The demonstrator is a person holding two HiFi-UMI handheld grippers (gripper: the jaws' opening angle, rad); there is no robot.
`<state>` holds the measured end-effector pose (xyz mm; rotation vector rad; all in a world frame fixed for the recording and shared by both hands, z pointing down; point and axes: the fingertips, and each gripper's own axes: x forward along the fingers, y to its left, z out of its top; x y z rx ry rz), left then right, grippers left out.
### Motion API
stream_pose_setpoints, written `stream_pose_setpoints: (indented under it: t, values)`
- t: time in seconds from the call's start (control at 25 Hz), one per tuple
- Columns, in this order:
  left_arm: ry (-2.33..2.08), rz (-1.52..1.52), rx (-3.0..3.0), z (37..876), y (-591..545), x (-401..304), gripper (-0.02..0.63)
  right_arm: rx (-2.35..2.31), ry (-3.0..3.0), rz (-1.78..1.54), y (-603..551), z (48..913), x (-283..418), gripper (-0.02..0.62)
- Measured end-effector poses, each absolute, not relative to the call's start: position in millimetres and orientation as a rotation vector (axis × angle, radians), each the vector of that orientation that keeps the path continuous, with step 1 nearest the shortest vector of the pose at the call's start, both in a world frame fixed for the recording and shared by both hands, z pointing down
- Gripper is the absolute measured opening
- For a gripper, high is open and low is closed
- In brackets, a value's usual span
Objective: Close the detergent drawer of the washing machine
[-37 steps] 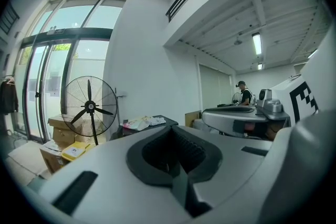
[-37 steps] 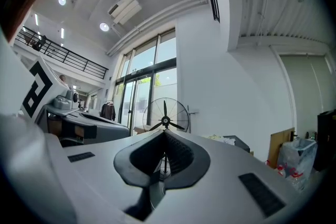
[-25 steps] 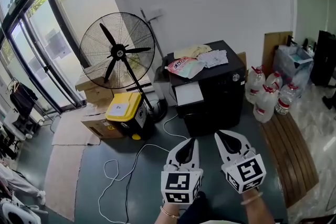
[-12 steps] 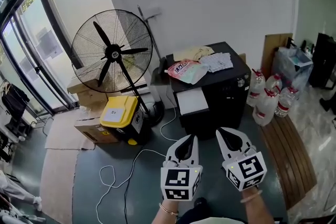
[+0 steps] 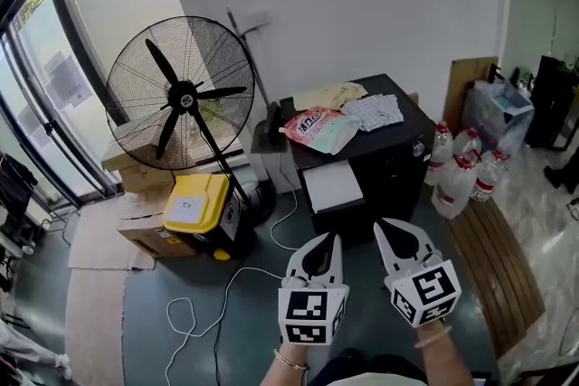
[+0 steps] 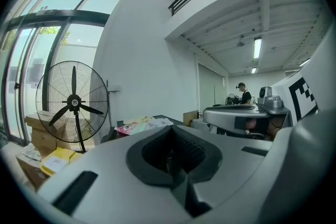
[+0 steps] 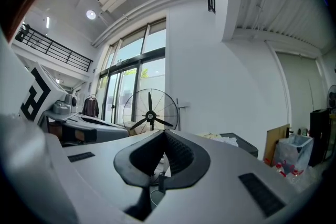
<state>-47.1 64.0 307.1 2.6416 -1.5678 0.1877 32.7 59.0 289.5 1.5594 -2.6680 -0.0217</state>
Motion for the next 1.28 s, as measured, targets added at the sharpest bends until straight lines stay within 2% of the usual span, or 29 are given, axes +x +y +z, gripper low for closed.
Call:
stream_pose_setpoints:
  t: [0.88,1.28]
  values:
    - [-1.588,0.253,2.494,388.3,-42.8,-33.8,0.015,1.379,-2.634,-0.008,-56.7,359.2,42.6,0.026]
    - [-1.600,0.245,2.443,431.4,-82.2,-30.5,0.015,1.306,-2.638,0.117,-91.5,408.0,52.3,0.026]
